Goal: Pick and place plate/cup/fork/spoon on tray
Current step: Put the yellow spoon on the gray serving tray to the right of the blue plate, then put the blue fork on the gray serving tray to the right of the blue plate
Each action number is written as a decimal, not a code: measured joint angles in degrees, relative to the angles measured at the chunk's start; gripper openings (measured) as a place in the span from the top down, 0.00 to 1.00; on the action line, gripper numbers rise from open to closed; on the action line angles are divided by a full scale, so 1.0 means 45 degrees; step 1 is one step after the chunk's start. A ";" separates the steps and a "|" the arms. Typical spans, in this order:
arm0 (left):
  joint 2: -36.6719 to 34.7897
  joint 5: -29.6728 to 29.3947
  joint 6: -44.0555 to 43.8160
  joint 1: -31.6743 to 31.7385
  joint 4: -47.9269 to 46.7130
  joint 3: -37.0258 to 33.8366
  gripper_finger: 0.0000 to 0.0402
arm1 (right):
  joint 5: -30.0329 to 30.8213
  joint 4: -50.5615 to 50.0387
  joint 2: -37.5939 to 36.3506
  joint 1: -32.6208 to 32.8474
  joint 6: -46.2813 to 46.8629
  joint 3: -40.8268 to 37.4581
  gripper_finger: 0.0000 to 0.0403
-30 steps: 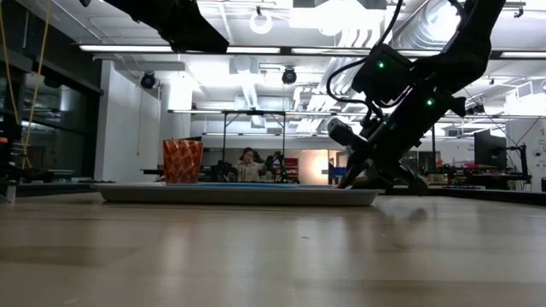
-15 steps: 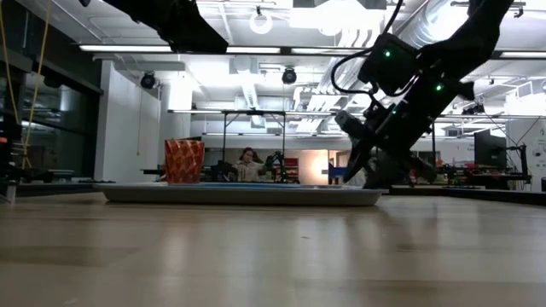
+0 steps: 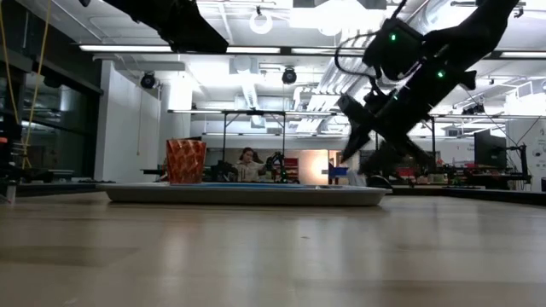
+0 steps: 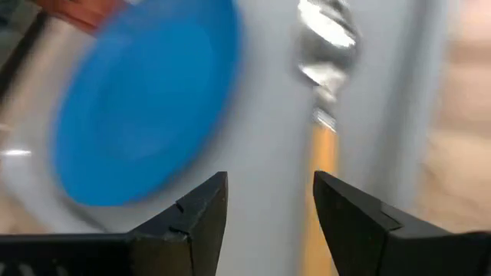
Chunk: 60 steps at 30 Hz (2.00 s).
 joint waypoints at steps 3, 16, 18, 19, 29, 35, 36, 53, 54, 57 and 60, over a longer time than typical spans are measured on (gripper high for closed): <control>0.0000 0.0000 0.0000 0.0003 0.0050 0.0000 0.71 | 0.0227 0.1059 -0.0170 0.0003 -0.1216 0.0002 0.54; -0.0001 0.0000 -0.0032 0.0000 0.0389 -0.0005 0.71 | -0.0957 -0.0805 0.2492 -0.2370 -0.6176 0.3756 0.97; -0.0002 -0.0005 -0.0023 0.0000 0.0410 -0.0005 0.71 | -0.1084 -0.1767 0.3273 -0.2728 -0.6841 0.4539 0.96; -0.0002 -0.0005 -0.0022 0.0000 0.0432 -0.0005 0.71 | -0.1055 -0.2188 0.3625 -0.2886 -0.7103 0.4884 0.96; -0.0004 -0.0005 0.0010 0.0000 0.0432 0.0000 0.71 | -0.1176 -0.2801 0.5678 -0.3551 -0.8357 0.6686 1.00; -0.0005 -0.0005 0.0010 0.0000 0.0445 -0.0005 0.71 | -0.1168 -0.3143 0.5783 -0.3565 -0.8635 0.6719 1.00; -0.0002 -0.0005 0.0010 0.0000 0.0440 -0.0005 0.71 | -0.1032 -0.3211 0.5783 -0.3573 -0.8710 0.6719 1.00; -0.0005 -0.0005 0.0005 0.0000 0.0437 -0.0005 0.71 | 0.0682 -0.4315 0.5783 -0.3575 -0.9378 0.6719 1.00; 0.0000 -0.0005 0.0007 0.0000 0.0437 -0.0005 0.71 | 0.0736 -0.4307 0.5783 -0.3575 -0.9378 0.6719 1.00; -0.0002 -0.0005 0.0007 0.0000 0.0437 -0.0005 0.71 | 0.0686 -0.4264 0.5707 -0.3575 -0.9669 0.6719 1.00; -0.0001 -0.0005 0.0005 0.0000 0.0425 -0.0005 0.71 | 0.0770 -0.4224 0.5299 -0.3575 -0.9827 0.6719 1.00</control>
